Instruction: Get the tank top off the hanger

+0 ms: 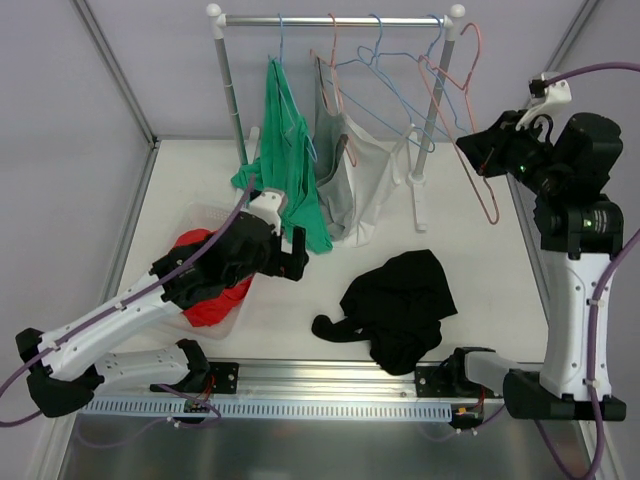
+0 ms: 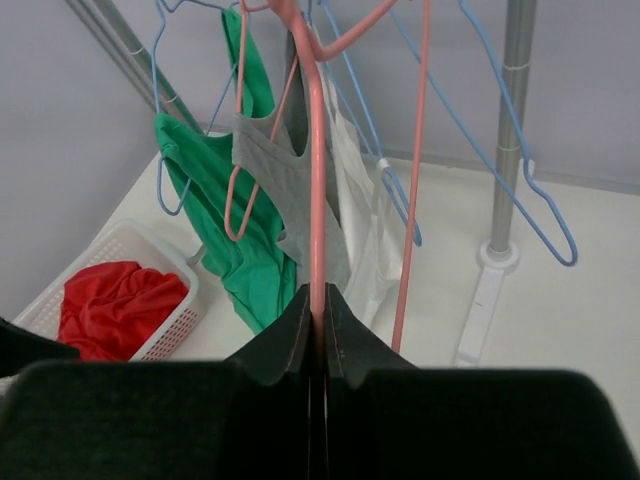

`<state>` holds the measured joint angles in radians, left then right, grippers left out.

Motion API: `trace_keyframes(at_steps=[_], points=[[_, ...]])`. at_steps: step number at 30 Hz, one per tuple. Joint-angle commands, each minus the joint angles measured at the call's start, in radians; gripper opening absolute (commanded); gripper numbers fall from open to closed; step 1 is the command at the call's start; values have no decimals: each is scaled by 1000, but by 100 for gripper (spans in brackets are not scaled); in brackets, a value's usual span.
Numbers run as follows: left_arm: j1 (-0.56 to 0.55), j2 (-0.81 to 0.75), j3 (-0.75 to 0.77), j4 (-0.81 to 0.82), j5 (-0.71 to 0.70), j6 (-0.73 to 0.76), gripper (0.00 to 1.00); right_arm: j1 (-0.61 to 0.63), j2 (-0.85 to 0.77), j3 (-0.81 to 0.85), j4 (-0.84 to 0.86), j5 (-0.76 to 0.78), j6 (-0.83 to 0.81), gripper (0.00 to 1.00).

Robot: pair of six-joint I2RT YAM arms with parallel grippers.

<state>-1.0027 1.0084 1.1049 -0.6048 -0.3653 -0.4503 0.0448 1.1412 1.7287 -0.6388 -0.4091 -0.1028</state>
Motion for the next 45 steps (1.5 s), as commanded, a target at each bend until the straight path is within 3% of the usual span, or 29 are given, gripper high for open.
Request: trace_keyframes(at_steps=[1, 4, 10, 14, 20, 26, 31, 36, 38, 40, 41, 42, 44, 45], points=[[140, -5, 98, -64, 20, -2, 99, -72, 116, 55, 30, -244, 3, 0], [245, 33, 183, -125, 48, 13, 99, -80, 152, 69, 94, -278, 8, 0], [314, 3, 274, -202, -12, 38, 99, -80, 310, 216, 131, -263, 2, 0], [326, -63, 236, -236, -38, 81, 99, -76, 429, 310, 139, -266, 9, 0], [328, -207, 115, -243, 52, 154, 99, -17, 577, 443, 146, -180, 0, 0], [328, -347, -6, -214, 0, 176, 99, 6, 718, 549, 154, -134, 21, 0], [354, -401, -89, -101, 84, 154, 99, 32, 743, 508, 154, -117, 11, 0], [493, -369, -91, -70, 213, 151, 99, 38, 678, 341, 192, -85, 0, 0], [548, -357, -94, -44, 328, 148, 99, 38, 658, 303, 206, -80, 2, 0], [616, -341, -99, -24, 417, 160, 99, 38, 632, 273, 212, -80, 6, 4], [631, -332, -99, -6, 502, 170, 99, 36, 625, 267, 214, -85, 8, 11], [645, -321, -97, -1, 534, 176, 99, 38, 615, 262, 214, -89, 8, 26], [645, -286, -89, 2, 606, 186, 99, 36, 582, 256, 215, -92, 12, 33], [645, -272, -82, 3, 627, 190, 99, 38, 568, 255, 212, -89, 14, 46]])
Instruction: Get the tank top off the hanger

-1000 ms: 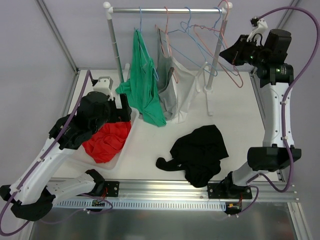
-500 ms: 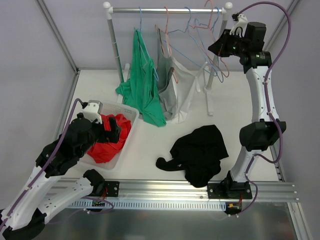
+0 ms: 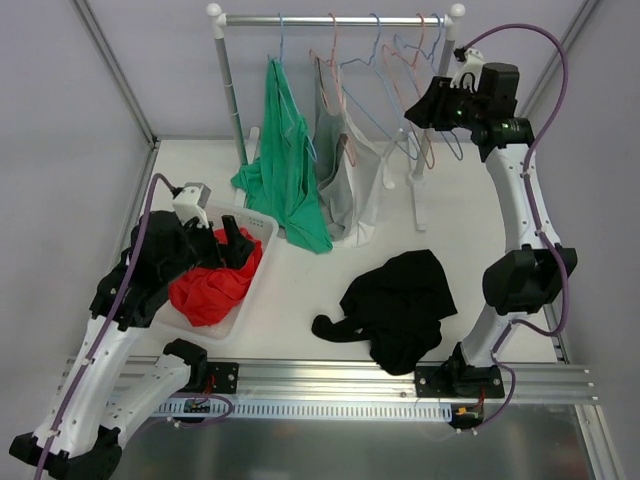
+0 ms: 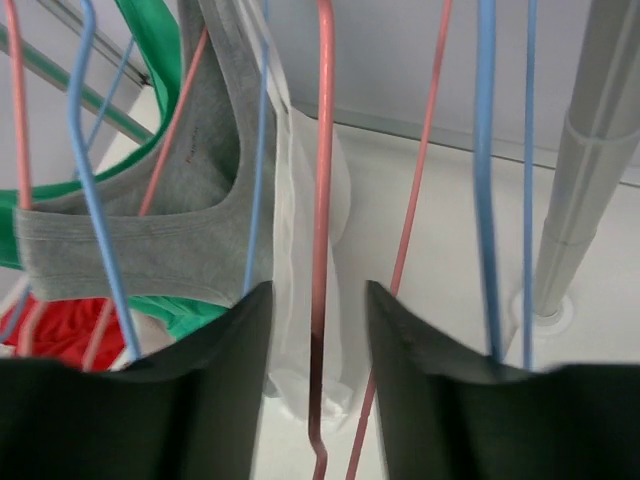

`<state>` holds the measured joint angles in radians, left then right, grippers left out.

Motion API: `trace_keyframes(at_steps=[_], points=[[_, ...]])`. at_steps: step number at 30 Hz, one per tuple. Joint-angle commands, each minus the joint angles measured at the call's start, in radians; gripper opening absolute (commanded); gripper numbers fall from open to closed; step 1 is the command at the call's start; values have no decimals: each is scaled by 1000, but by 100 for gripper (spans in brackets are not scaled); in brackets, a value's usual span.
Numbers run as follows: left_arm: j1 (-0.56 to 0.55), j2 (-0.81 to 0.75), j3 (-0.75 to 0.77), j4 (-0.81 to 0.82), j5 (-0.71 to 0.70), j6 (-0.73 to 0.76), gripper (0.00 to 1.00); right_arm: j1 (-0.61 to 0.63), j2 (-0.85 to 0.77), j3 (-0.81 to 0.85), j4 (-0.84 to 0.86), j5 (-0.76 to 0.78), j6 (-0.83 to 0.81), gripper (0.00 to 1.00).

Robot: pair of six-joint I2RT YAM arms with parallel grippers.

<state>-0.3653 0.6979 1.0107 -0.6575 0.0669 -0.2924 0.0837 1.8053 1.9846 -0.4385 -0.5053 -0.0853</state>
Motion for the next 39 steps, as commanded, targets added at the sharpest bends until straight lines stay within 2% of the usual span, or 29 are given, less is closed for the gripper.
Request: trace_keyframes(at_steps=[1, 2, 3, 7, 8, 10, 14, 15, 17, 21, 24, 28, 32, 39], points=[[8, 61, 15, 55, 212, 35, 99, -4, -125, -1, 14, 7, 1, 54], [9, 72, 20, 55, 226, 33, 99, -5, -144, -7, 12, 7, 8, 63], [8, 83, 29, 56, 249, 30, 99, -9, -162, -12, 9, 7, 13, 77], [-20, 158, 63, 58, 254, -16, 99, -30, -283, -69, 1, 1, 27, 98], [-56, 170, 75, 58, 237, -22, 99, -35, -338, -85, -2, 16, 22, 99], [-102, 205, 88, 61, 171, -42, 99, -47, -391, -136, -22, 39, 12, 100], [-303, 310, 143, 78, -2, -56, 99, -74, -526, -216, -104, 144, -27, 100], [-390, 339, 155, 84, -36, -56, 99, -78, -591, -263, -123, 165, -33, 99], [-457, 448, 189, 111, -87, -56, 99, -79, -665, -314, -132, 189, -51, 100], [-601, 641, 247, 214, -69, -24, 99, -79, -828, -392, -221, 220, -86, 99], [-696, 875, 357, 249, -70, 21, 99, -79, -981, -475, -235, 293, -58, 99], [-774, 1093, 503, 266, -84, 61, 99, -79, -1153, -558, -239, 311, -13, 100], [-819, 1276, 641, 269, -108, 70, 99, -79, -1283, -624, -223, 236, 25, 99], [-886, 1528, 761, 268, -190, 79, 99, -79, -1356, -664, -227, 183, 27, 100]])
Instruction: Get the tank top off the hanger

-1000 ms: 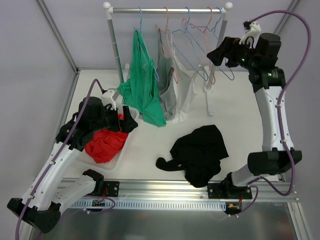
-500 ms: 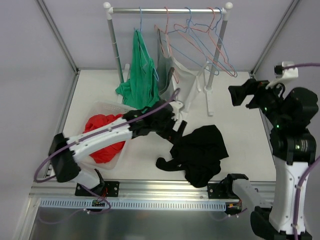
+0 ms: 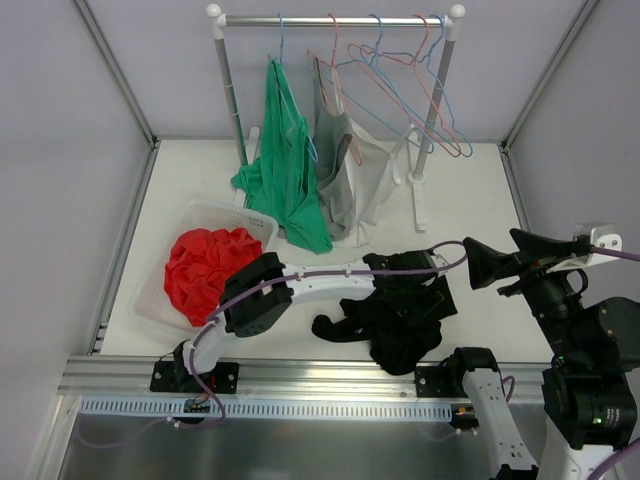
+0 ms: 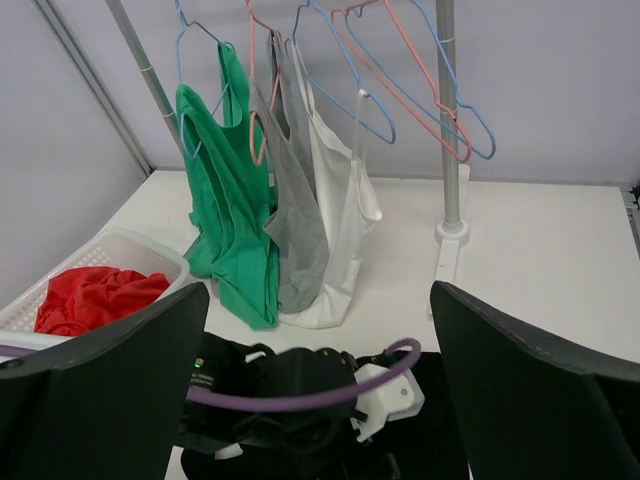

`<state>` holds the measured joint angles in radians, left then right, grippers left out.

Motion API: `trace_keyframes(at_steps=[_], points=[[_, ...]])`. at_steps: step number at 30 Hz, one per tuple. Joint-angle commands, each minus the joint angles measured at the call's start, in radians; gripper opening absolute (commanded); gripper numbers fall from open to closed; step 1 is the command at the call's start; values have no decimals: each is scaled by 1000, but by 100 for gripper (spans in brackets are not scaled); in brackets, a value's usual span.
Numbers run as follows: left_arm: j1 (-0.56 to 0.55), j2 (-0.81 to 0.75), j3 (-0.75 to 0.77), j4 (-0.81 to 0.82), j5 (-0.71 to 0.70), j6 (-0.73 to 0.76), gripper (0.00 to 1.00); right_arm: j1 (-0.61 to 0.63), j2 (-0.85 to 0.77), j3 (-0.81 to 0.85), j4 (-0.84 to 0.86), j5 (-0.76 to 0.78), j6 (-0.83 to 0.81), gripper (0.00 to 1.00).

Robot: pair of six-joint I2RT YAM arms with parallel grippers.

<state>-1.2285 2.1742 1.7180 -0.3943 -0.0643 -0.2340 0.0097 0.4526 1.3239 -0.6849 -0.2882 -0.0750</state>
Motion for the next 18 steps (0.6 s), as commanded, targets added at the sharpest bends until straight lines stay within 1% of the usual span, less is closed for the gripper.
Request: trace_keyframes(at_steps=[1, 4, 6, 7, 8, 9, 10, 11, 12, 17, 18], points=[[-28, 64, 54, 5, -58, 18, 99, -5, -5, -3, 21, -38, 18, 100], [-40, 104, 28, 5, -103, 1, 99, -5, -8, 1, 21, -66, 21, 99], [-43, 111, 9, 5, -109, -11, 87, -5, -11, -2, 24, -71, 23, 99], [-43, 110, -12, 5, -109, -16, 78, -5, -14, -5, 25, -72, 23, 100], [-43, 105, -21, 6, -118, -25, 66, -5, -15, -6, 31, -68, 23, 99], [-43, 93, -31, 5, -127, -30, 33, -5, -18, -9, 35, -68, 23, 100], [-43, 82, -52, 5, -140, -33, 18, -5, -22, -12, 38, -65, 23, 99], [-43, 67, -64, 5, -155, -39, 5, -5, -23, -14, 45, -59, 23, 99], [-42, 24, -78, 6, -188, -41, 0, -5, -25, -14, 47, -57, 23, 100], [-26, -141, -144, -17, -314, -33, 0, -5, -25, -14, 53, -49, 23, 99], [-19, -196, -144, -50, -354, -36, 0, -7, -25, -15, 53, -51, 24, 99]])
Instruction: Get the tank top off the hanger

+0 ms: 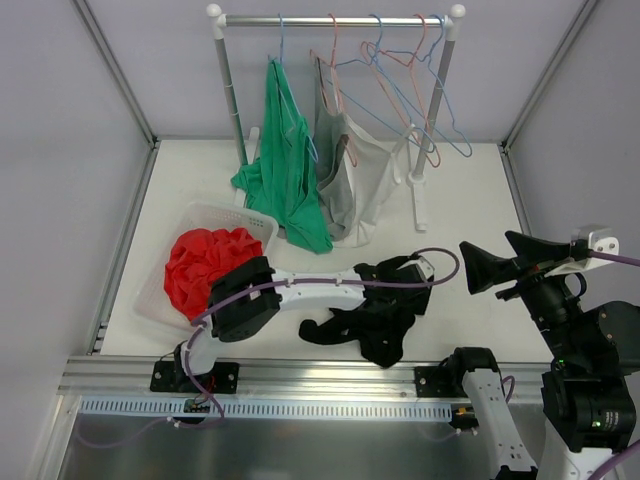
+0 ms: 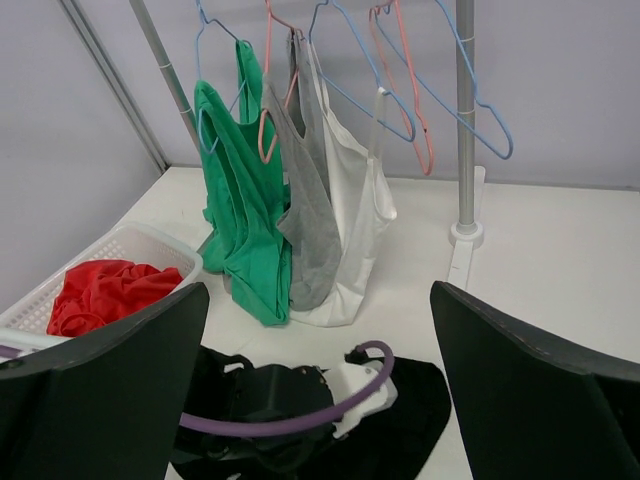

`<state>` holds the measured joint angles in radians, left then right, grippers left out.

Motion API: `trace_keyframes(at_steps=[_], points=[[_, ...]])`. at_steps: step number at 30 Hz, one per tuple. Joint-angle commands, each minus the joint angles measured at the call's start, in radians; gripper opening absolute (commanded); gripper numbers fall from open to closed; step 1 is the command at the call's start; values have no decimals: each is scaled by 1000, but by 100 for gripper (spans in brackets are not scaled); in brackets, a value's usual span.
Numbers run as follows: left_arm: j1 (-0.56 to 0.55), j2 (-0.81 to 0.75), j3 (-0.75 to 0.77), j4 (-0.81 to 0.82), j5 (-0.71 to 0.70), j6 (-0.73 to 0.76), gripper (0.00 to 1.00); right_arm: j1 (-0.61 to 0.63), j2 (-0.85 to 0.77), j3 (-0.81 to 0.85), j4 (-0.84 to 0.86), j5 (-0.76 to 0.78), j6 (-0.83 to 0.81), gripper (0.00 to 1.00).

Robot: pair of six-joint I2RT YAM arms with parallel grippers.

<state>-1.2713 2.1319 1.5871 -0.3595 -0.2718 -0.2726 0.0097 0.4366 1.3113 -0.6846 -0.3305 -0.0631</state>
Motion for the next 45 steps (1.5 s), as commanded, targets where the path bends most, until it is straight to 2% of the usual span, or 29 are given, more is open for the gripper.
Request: trace_keyframes(at_steps=[1, 6, 11, 14, 18, 21, 22, 25, 26, 30, 37, 41, 45], points=[[35, -183, -13, -104, -159, -3, 0, -5, -7, -3, 54, -8, 14, 99], [122, -399, -9, -212, -224, -19, 0, -5, -7, 3, 59, -5, 13, 99], [191, -552, 27, -359, -320, -16, 0, -5, -4, 11, 60, -2, 6, 100], [263, -627, 60, -485, -389, -74, 0, -5, 1, 20, 63, -2, 11, 99], [332, -766, 47, -573, -472, -134, 0, -5, 10, 26, 71, -13, 14, 100], [440, -851, 30, -679, -481, -224, 0, -5, 20, 26, 82, -30, 22, 99], [510, -869, 19, -705, -483, -261, 0, -7, 27, 28, 85, -48, 25, 99], [613, -958, -54, -736, -472, -289, 0, -5, 36, 29, 89, -83, 31, 99], [694, -998, -74, -736, -463, -290, 0, -5, 39, 32, 91, -87, 32, 100], [869, -1056, -180, -736, -397, -293, 0, -5, 47, 35, 100, -100, 40, 99], [905, -1090, -360, -731, -357, -413, 0, -5, 40, 46, 102, -123, 39, 99], [905, -1096, -461, -716, -273, -467, 0, -7, 28, 39, 102, -131, 29, 100], [889, -1125, -611, -615, -149, -478, 0, -5, 30, 20, 109, -142, 31, 100]])
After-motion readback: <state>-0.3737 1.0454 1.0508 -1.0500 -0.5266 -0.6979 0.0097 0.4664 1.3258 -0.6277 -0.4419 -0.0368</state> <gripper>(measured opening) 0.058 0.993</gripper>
